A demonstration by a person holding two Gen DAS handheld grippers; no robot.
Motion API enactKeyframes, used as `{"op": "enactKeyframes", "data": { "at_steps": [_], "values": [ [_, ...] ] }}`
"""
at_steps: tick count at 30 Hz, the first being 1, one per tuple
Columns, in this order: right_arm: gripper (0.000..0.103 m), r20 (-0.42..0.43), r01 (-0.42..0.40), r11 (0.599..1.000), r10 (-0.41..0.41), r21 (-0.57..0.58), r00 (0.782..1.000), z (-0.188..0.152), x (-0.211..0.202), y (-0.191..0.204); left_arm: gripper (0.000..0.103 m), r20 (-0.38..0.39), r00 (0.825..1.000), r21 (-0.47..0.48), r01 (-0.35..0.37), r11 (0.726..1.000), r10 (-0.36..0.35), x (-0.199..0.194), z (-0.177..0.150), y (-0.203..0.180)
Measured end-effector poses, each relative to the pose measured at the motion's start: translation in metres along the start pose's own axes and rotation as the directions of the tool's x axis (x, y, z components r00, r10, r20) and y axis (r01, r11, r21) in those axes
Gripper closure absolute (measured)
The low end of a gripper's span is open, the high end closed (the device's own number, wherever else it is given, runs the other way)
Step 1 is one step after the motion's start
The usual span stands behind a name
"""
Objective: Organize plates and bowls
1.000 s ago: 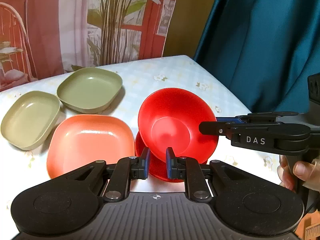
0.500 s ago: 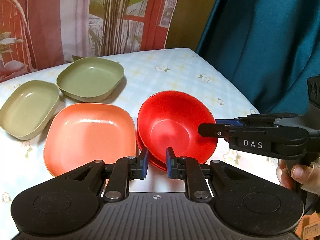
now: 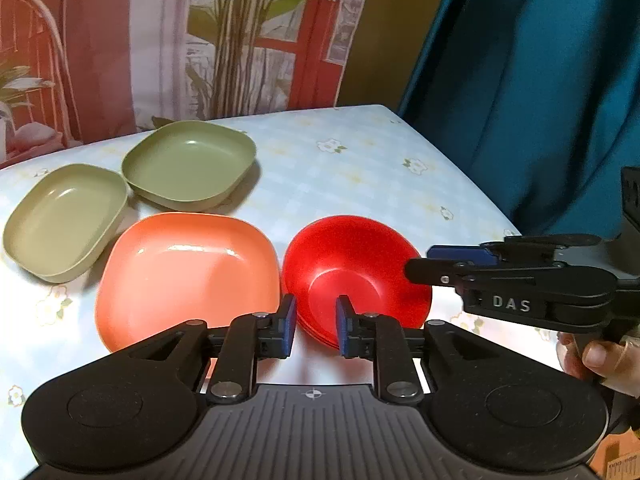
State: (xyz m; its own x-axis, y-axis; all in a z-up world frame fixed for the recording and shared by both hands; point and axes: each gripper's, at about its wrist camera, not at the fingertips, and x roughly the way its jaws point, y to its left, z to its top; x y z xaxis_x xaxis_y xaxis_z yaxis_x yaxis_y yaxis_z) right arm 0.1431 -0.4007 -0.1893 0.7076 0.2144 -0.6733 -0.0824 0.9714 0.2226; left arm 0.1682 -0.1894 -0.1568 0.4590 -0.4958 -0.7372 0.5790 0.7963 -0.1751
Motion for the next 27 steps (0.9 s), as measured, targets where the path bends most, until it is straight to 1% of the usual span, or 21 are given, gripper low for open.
{"op": "enactKeyframes", "data": {
  "at_steps": [3,7,13,19,23,27],
  "values": [
    [0.078,0.008,0.012,1.0,-0.012,0.001,1.0,0.001,-0.002,-0.002,0.071,0.009,1.0,-0.01,-0.013,1.0,0.013,-0.002,0.0,0.002],
    [0.077,0.027,0.021,1.0,-0.021,-0.002,0.999,0.004,-0.006,-0.003,0.071,0.02,1.0,-0.022,-0.017,1.0,0.018,-0.006,0.004,0.008],
    [0.077,0.056,0.012,1.0,-0.011,-0.027,0.998,0.014,-0.01,0.004,0.07,0.055,0.998,-0.03,-0.04,0.999,0.042,-0.019,0.012,0.022],
    [0.077,0.062,-0.006,0.999,0.009,-0.05,0.998,0.025,-0.006,0.014,0.069,0.077,0.994,-0.055,-0.076,0.996,0.08,-0.036,0.014,0.048],
    [0.077,0.063,-0.017,0.998,0.021,-0.066,0.998,0.031,-0.001,0.022,0.065,0.072,0.989,-0.062,-0.121,0.991,0.126,-0.046,0.012,0.071],
    [0.077,0.062,-0.036,0.997,0.04,-0.073,0.997,0.037,0.006,0.029,0.065,0.065,0.983,-0.095,-0.165,0.982,0.171,-0.054,0.012,0.099]
  ]
}}
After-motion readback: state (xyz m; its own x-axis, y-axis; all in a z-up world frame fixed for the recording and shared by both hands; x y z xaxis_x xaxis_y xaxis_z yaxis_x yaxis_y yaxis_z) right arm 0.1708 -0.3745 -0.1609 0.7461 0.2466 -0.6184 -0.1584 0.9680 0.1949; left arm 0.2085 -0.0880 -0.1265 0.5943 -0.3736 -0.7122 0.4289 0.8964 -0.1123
